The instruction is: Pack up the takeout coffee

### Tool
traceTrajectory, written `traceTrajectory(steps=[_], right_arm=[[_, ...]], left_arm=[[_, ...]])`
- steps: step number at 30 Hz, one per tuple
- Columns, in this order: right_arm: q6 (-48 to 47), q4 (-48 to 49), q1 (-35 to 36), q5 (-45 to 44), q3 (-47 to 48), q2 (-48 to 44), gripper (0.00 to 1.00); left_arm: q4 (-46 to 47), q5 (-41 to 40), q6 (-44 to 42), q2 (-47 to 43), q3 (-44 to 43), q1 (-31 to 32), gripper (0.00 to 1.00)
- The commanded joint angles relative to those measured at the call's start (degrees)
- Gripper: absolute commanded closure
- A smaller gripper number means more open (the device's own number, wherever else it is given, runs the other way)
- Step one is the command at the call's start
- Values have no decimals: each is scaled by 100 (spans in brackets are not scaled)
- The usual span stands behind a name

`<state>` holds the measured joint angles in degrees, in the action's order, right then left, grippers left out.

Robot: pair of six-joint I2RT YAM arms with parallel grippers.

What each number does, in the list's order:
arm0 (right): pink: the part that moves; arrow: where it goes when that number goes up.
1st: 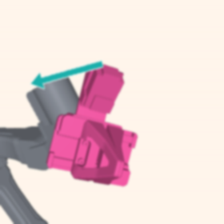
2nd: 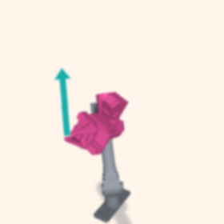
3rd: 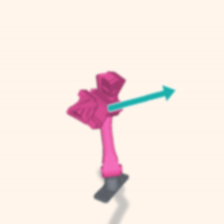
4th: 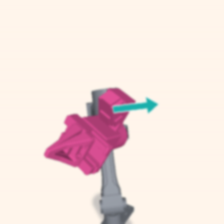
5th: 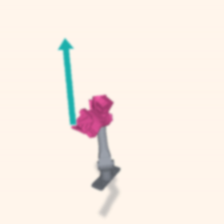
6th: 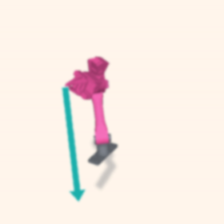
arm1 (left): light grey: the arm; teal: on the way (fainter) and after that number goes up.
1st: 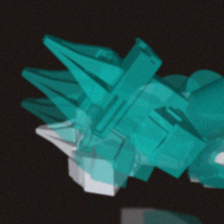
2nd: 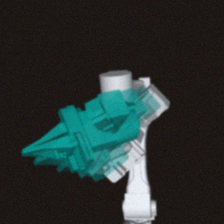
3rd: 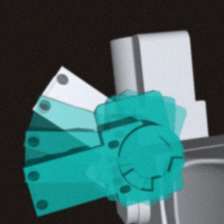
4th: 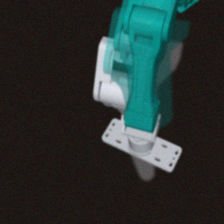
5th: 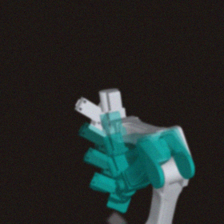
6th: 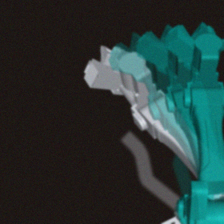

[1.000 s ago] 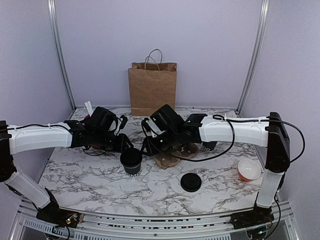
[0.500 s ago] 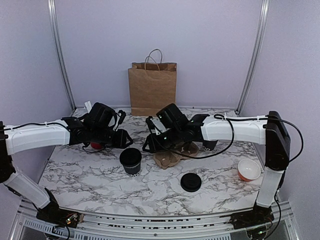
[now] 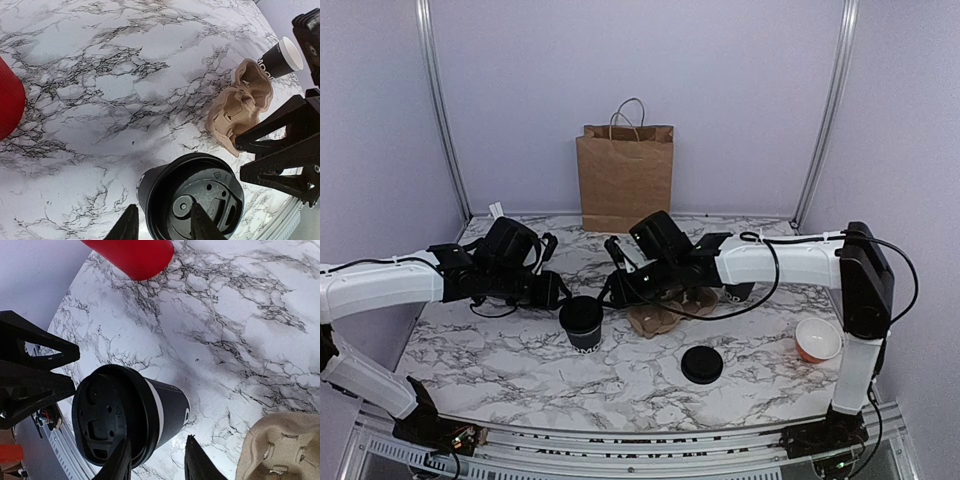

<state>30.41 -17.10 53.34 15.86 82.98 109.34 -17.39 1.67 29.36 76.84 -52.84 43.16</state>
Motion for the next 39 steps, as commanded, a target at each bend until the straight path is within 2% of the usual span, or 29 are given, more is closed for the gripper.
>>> traceTrajectory(steps=[1,10,27,34,39], right_arm=[[8,179,-59,97,118,190,65],[44,248,-78,120,26,224,67],[-147,-185,24,1,-173,309,72],[-205,-648,131,-429,-235,450,83],[-150,-821,407,-557,-275,569,86]], left_arm=[[-22,107,20,106,54,60,65],[52,121,1,330,134,70,69],[133,44,1,531,270,88,74],[183,44,4,563,321,88,75],[221,51,17,569,386,88,75]])
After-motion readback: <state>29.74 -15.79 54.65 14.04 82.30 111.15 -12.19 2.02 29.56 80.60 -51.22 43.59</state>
